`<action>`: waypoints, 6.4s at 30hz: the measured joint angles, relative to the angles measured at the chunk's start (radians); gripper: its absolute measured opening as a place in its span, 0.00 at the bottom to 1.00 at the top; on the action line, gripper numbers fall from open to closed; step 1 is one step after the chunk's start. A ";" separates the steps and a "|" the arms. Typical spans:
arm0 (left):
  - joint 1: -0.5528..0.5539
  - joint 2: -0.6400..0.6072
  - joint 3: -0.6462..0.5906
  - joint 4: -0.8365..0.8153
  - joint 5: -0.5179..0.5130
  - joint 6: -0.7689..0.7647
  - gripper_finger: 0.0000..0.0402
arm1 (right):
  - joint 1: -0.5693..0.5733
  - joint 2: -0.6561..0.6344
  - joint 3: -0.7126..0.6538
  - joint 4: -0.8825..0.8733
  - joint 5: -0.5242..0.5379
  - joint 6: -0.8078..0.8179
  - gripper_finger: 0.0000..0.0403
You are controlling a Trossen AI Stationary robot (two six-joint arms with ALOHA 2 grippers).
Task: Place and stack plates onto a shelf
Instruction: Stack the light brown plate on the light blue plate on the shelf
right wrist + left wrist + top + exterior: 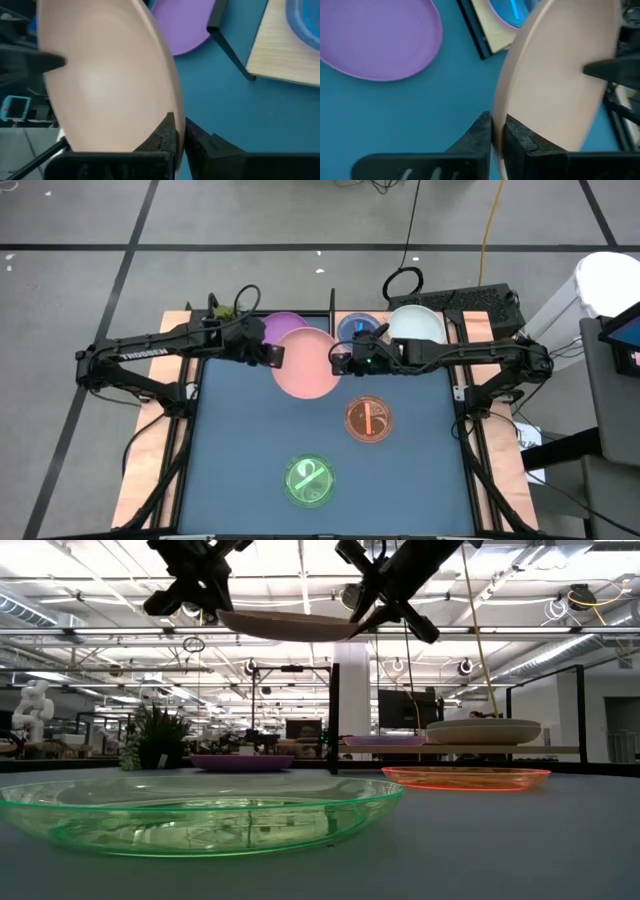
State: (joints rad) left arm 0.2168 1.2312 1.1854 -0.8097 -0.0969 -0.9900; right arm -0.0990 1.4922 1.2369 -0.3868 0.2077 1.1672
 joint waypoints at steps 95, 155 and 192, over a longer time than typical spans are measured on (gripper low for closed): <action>0.098 -0.170 0.002 0.026 -0.043 0.259 0.72 | 0.222 -0.791 -0.527 0.289 0.767 0.381 0.00; 0.234 -0.112 0.002 0.082 0.054 0.312 0.72 | 0.203 -0.784 -0.456 1.106 1.366 -0.613 0.00; 0.234 -0.093 0.002 0.185 0.124 0.272 0.72 | 0.550 -0.299 0.299 0.995 1.362 -1.465 0.00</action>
State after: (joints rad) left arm 0.4512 1.1385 1.1873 -0.6250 0.0269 -0.7183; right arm 0.4514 1.1932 1.5357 0.6083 1.5697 -0.2979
